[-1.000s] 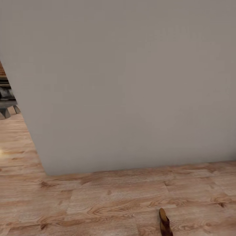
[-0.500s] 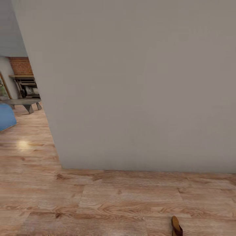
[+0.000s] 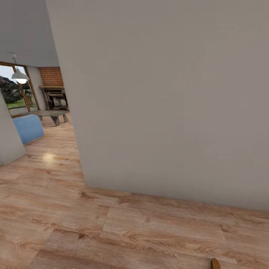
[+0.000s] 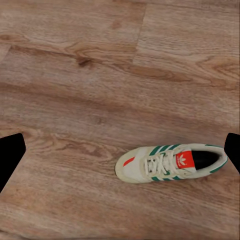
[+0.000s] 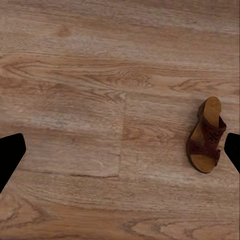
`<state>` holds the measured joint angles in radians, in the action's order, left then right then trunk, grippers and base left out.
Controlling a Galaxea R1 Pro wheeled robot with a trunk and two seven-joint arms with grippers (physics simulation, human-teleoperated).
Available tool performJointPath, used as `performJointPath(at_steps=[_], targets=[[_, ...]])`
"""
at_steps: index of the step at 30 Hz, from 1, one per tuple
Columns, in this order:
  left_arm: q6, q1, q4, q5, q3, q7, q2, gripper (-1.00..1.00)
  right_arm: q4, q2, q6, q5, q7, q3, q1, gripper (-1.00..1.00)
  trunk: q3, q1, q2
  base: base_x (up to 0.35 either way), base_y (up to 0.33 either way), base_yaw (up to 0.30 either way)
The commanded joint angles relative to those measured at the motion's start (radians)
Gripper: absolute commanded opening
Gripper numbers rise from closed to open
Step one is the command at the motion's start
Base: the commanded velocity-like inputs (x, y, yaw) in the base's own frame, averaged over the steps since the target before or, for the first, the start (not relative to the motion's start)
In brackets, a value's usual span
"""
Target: Pick up the two gym shoes and the two sandals from the corridor floor and place them onto the hallstand (shoe rack) in the corridor, making sure they are on the rack and not on the floor. Arrange them so the two gym shoes are next to each other and the two sandals are next to each other.
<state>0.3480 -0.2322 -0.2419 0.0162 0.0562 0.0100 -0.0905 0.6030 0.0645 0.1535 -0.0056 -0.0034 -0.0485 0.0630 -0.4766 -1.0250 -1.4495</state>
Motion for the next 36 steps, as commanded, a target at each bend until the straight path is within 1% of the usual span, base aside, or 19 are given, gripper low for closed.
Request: performJointPath(at_steps=[1, 11, 21, 25, 36], targets=[[0.004, -0.001, 0.001, 0.002, 0.003, 0.001, 0.000, 1.00, 0.000, 0.000, 0.003, -0.001, 0.000, -0.001, 0.000, 1.00, -0.001, 0.000, -0.001, 0.000, 0.000, 0.279], [0.006, -0.001, 0.001, 0.001, 0.004, 0.002, 0.000, 1.00, 0.000, 0.000, 0.003, 0.001, -0.001, -0.001, 0.000, 1.00, -0.001, 0.000, -0.001, 0.000, -0.019, 0.279], [0.006, -0.001, 0.001, 0.001, 0.004, 0.002, -0.001, 1.00, 0.000, 0.000, 0.003, 0.001, 0.000, -0.001, 0.000, 1.00, -0.001, 0.000, -0.001, 0.000, -0.229, 0.279], [0.006, -0.001, 0.001, 0.001, 0.004, 0.002, -0.001, 1.00, 0.000, 0.000, 0.003, 0.001, 0.000, -0.001, 0.001, 1.00, -0.001, 0.000, -0.001, 0.000, -0.136, 0.279], [0.006, -0.001, 0.001, 0.001, 0.004, 0.002, -0.002, 1.00, 0.000, 0.000, 0.003, 0.001, 0.000, 0.000, 0.000, 1.00, -0.001, 0.000, -0.001, 0.000, -0.014, 0.279]])
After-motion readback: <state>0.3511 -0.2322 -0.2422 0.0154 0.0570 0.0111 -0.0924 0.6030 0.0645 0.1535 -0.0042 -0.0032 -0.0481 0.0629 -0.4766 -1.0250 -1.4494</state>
